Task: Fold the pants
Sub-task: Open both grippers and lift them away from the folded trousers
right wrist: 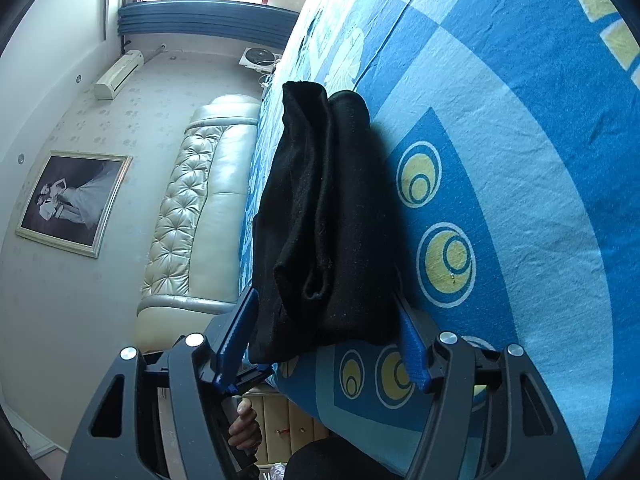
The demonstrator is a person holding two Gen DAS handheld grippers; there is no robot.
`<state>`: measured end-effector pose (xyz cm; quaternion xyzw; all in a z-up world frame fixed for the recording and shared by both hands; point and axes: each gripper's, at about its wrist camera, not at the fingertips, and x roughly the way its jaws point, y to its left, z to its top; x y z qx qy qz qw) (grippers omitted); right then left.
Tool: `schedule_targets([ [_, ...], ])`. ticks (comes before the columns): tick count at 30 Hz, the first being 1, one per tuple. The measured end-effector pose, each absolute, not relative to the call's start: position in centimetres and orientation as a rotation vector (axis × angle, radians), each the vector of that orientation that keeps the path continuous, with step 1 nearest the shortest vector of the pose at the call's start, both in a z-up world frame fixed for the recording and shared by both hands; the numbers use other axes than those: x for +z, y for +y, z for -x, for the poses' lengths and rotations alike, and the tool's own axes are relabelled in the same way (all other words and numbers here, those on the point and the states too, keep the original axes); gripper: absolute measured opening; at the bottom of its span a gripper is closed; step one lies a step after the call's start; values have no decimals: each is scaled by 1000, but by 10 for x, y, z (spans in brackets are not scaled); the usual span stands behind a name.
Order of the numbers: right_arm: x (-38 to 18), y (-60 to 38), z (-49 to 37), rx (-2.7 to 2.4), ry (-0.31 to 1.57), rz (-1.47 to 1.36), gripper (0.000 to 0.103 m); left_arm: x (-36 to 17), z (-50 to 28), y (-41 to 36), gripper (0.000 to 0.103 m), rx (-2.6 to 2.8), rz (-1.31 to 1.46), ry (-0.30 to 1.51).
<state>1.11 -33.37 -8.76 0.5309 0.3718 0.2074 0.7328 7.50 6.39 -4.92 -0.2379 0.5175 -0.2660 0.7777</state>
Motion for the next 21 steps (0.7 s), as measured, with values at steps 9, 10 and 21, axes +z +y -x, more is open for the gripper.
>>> schedule_targets([
  [9,-82,-330,11,419,814,-1166,73,-32,-39,54,98,-383,308,1050],
  [10,-82,-329,14,408,817,-1163,73,-28,-34,52,98,-373,285,1037],
  [21,-63,-300,35,228,865,-942,75,2,16,28,98,-275,114,875],
])
